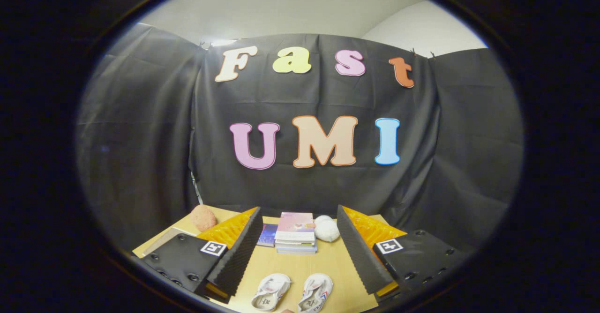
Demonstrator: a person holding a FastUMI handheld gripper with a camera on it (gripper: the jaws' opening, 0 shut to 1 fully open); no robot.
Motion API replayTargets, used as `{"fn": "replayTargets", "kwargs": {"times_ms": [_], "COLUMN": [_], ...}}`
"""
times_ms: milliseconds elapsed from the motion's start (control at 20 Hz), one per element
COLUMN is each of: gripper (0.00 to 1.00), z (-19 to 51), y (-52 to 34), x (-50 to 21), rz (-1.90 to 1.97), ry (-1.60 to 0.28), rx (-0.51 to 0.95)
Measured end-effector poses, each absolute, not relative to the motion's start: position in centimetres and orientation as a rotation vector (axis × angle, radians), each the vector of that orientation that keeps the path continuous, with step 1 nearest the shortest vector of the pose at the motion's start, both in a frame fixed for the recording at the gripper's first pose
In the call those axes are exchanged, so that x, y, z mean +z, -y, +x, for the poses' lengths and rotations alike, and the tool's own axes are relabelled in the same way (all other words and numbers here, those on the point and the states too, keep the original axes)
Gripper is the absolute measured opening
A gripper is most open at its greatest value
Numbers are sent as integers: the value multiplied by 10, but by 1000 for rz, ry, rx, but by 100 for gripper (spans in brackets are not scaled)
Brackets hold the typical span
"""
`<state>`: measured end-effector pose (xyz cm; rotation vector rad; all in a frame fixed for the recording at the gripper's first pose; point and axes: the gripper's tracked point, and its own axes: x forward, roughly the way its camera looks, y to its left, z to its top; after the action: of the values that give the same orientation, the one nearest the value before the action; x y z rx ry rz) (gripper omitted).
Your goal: Open the storage box then place both shoes into the box .Put the left shoe in first, then the right shoe, with the right side of both shoes facing outward in a uniform manner.
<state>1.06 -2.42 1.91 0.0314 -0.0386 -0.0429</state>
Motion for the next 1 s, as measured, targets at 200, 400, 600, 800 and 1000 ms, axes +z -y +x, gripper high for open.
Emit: {"fn": "replayTargets", "kwargs": {"times_ms": [200, 400, 600, 800, 1000], "gripper": [99, 99, 99, 98, 98], "z": [9, 9, 4, -8, -18], "y": [17, -4, -28, -58, -85], "x": [18, 13, 0, -19, -53], "rz": [53, 113, 226, 411, 638], "ry": [44, 61, 64, 65, 63], "rx": [-30, 27, 94, 173, 238]}}
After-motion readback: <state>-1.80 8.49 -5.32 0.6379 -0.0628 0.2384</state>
